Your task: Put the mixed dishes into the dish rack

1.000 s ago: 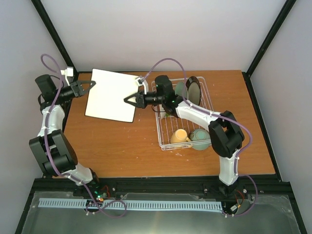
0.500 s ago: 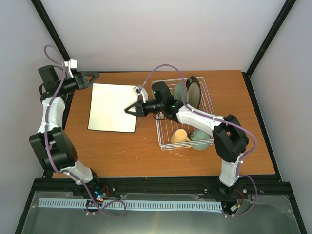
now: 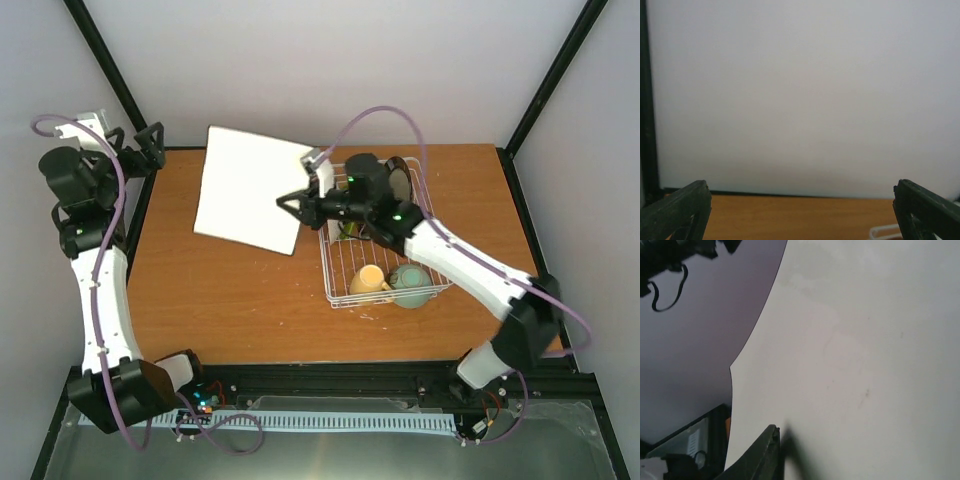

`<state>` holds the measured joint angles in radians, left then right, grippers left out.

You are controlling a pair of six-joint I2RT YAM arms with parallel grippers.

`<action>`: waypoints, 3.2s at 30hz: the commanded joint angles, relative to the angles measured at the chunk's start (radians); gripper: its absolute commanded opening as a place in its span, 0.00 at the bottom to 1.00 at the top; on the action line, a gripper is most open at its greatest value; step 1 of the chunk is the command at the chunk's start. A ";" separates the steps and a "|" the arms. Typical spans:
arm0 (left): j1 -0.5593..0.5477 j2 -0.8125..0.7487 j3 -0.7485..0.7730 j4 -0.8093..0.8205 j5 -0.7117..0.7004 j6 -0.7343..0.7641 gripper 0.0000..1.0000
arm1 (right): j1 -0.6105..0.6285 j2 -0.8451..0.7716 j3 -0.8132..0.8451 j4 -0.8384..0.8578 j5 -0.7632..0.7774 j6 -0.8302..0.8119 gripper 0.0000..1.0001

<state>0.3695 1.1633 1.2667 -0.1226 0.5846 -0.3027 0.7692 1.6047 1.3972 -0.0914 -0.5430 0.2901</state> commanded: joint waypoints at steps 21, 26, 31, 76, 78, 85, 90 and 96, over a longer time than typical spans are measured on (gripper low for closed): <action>0.010 0.053 -0.162 0.013 -0.013 0.048 1.00 | -0.012 -0.880 -0.595 0.643 1.422 -0.502 0.03; 0.010 0.062 -0.178 0.023 0.004 0.038 1.00 | -0.034 -0.906 -0.664 0.779 1.488 -0.563 0.03; 0.011 0.064 -0.191 0.023 0.006 0.042 1.00 | -0.149 -0.879 -0.663 0.649 1.495 -0.431 0.03; 0.020 0.131 -0.240 0.067 0.017 0.054 1.00 | -0.605 -0.394 -0.638 0.469 0.807 -0.265 0.03; 0.019 0.134 -0.242 0.071 0.015 0.058 1.00 | -0.583 -0.362 -0.639 0.491 0.824 -0.297 0.03; 0.027 0.156 -0.211 0.067 0.014 0.083 1.00 | -0.552 -0.273 -0.616 0.558 0.884 -0.361 0.03; 0.037 0.181 -0.191 0.065 0.023 0.085 1.00 | -0.552 -0.248 -0.600 0.588 0.892 -0.389 0.03; 0.039 0.202 -0.205 0.094 0.050 0.056 1.00 | -0.551 -0.179 -0.581 0.571 0.851 -0.428 0.03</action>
<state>0.4030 1.3598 1.0260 -0.0750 0.6029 -0.2440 0.2131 1.4113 0.7506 0.2829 0.3122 -0.1055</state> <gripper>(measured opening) 0.997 0.269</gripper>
